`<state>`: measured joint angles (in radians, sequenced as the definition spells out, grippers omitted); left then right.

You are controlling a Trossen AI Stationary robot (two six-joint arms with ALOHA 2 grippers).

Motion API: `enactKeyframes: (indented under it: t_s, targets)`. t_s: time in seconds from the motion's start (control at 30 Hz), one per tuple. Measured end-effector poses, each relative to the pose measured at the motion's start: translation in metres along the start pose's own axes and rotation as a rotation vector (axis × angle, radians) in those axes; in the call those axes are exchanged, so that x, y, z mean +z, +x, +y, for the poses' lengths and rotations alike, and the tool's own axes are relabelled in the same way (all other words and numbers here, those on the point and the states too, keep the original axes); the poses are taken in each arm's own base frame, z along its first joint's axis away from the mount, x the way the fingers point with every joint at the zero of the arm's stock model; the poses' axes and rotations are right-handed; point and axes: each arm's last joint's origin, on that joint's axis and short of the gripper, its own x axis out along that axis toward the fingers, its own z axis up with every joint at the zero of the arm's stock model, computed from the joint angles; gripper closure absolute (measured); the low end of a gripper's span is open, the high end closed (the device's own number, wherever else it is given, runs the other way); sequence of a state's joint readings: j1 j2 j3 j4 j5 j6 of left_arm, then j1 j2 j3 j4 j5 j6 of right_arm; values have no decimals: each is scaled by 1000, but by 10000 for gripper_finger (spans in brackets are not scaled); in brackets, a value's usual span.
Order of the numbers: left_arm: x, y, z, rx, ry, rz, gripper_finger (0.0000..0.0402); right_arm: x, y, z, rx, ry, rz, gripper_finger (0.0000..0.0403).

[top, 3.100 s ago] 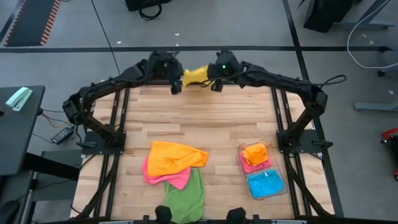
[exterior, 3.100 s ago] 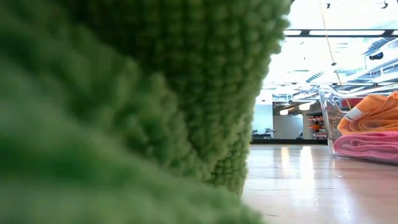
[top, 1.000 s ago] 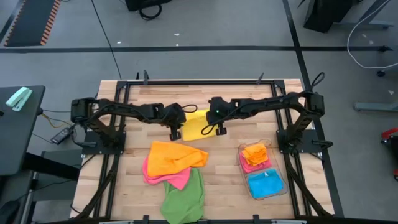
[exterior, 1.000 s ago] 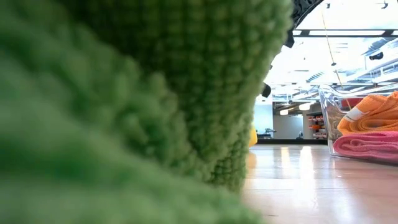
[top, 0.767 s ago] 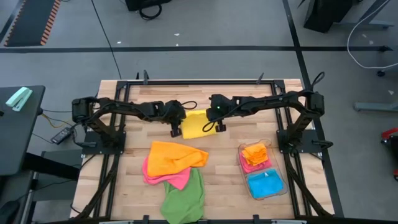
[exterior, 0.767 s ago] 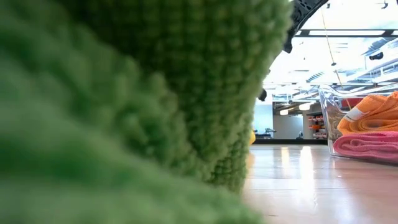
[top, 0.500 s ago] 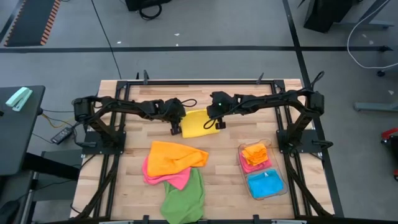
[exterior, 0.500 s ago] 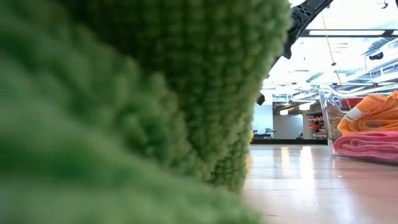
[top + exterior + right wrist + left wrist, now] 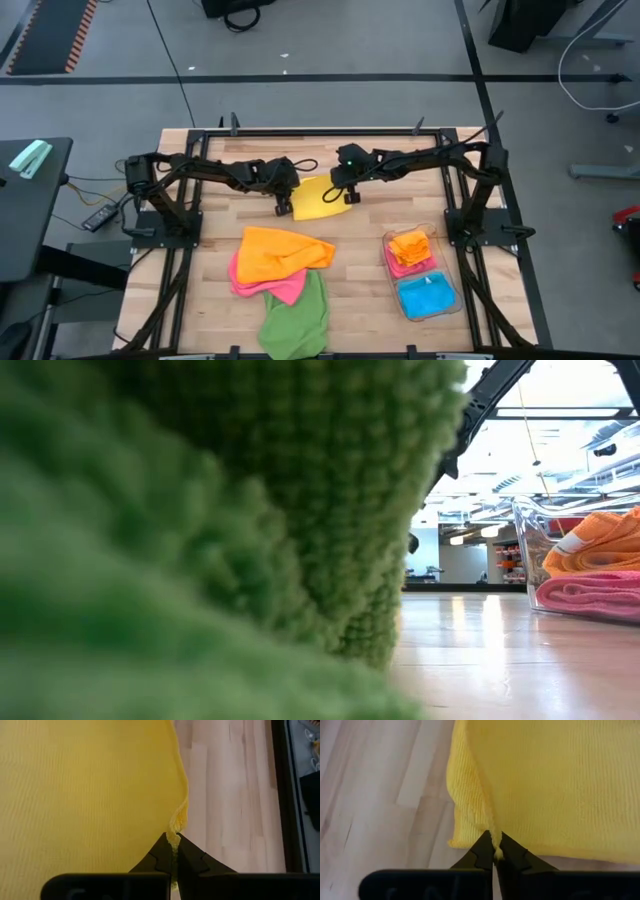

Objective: Fold microfiber towels
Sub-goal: Fold the yellow towel

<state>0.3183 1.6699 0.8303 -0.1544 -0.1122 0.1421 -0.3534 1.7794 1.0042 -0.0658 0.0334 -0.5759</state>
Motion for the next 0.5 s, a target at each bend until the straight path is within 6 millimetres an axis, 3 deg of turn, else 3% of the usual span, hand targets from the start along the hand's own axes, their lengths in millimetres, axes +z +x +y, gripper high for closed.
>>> enactKeyframes:
  t_s: [0.13, 0.37, 0.5]
  targets:
    - [0, 0, 2, 5, -8, -4, 370, -3, 0, -4, 0, 12, 4, 370]
    - [-2, 7, 4, 8, -31, 13, 371, -7, 3, -8, 0, 52, 8, 296]
    - [-3, 7, 4, 8, -30, 15, 333, -6, -3, -11, -69, 86, 49, 255]
